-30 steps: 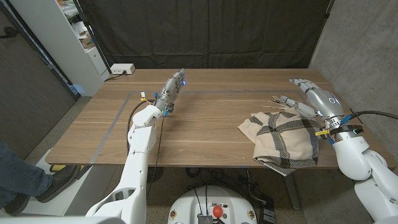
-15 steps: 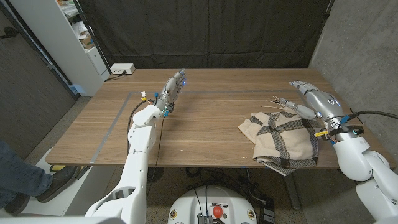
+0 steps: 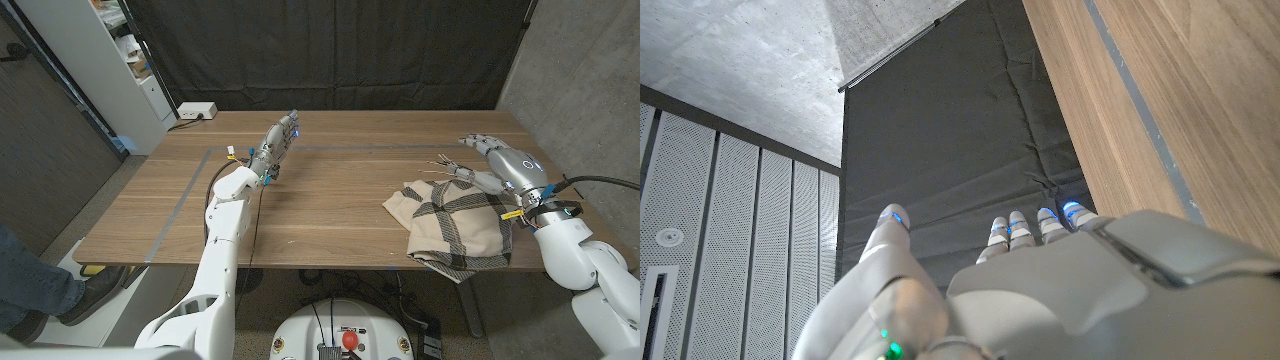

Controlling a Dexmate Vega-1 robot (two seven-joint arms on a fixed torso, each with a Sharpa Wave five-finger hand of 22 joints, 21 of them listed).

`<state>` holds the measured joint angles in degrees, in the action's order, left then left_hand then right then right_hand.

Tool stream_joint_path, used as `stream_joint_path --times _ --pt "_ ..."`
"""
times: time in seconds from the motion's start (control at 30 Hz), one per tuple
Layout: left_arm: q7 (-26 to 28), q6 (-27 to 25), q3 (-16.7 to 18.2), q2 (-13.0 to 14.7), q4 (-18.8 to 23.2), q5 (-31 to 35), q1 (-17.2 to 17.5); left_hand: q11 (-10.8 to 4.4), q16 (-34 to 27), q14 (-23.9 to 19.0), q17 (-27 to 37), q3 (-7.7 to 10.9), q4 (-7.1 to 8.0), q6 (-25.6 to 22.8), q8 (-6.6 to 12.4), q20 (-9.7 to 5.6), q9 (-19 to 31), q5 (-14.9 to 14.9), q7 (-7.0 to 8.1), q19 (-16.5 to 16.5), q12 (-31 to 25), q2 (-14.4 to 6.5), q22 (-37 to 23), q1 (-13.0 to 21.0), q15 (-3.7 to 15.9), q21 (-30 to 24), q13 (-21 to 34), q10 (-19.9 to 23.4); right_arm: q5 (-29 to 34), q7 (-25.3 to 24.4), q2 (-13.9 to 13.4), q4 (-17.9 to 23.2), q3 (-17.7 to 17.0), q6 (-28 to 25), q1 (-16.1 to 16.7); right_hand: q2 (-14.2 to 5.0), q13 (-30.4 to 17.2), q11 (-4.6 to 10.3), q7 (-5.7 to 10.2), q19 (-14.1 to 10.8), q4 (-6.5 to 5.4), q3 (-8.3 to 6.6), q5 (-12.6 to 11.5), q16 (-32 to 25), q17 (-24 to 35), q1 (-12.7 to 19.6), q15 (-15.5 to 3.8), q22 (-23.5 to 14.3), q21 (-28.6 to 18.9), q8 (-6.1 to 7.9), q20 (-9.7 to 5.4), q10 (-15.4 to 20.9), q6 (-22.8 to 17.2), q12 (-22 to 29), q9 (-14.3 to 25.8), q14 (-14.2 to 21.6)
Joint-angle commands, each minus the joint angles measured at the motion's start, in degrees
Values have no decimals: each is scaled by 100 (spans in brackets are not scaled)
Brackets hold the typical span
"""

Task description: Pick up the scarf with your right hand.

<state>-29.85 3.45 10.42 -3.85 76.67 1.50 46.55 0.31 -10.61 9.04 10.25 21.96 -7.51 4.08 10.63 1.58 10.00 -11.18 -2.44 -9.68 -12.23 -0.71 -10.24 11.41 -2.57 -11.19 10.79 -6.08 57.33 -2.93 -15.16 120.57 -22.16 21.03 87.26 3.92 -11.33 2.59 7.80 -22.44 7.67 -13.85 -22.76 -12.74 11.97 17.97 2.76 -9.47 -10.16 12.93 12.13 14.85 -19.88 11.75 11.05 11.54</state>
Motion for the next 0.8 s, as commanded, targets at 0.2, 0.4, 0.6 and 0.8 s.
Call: stream_joint_path --times 0.2,0.4,0.6,0.8 --pt "-98 134 51 1 -412 39 -258 46 -16 11 15 4 -18 -24 30 49 23 32 4 -332 18 -60 -11 19 -45 0 23 -18 179 140 -70 109 152 -327 51 67 -26 76 83 231 -30 38 -80 -20 11 -29 16 -27 29 69 21 170 -247 76 26 84" --pt "-93 154 76 -18 -512 75 -320 49 -15 14 16 3 -18 -39 33 60 22 33 6 -340 19 -63 -11 18 -53 1 23 -19 205 200 -118 119 171 -400 66 77 -27 34 84 261 -29 44 -90 -6 9 -29 26 -28 23 62 20 131 -259 55 25 54" --pt "-105 171 100 -35 -605 102 -374 46 -17 9 16 3 -18 -40 31 67 22 34 8 -346 19 -65 -12 18 -50 1 23 -20 227 273 -147 124 196 -480 89 114 -30 -132 69 233 -12 57 -123 17 3 -3 43 -34 -24 -1 7 52 -166 14 24 3" --pt "-112 152 115 -31 -616 146 -396 50 -17 11 17 2 -17 -47 31 71 21 34 11 -345 22 -67 -12 18 -46 -1 23 -24 255 307 -171 106 223 -544 125 161 -37 -197 -26 121 17 68 -173 46 -2 53 45 -40 -78 -103 1 -74 56 -33 26 -70"
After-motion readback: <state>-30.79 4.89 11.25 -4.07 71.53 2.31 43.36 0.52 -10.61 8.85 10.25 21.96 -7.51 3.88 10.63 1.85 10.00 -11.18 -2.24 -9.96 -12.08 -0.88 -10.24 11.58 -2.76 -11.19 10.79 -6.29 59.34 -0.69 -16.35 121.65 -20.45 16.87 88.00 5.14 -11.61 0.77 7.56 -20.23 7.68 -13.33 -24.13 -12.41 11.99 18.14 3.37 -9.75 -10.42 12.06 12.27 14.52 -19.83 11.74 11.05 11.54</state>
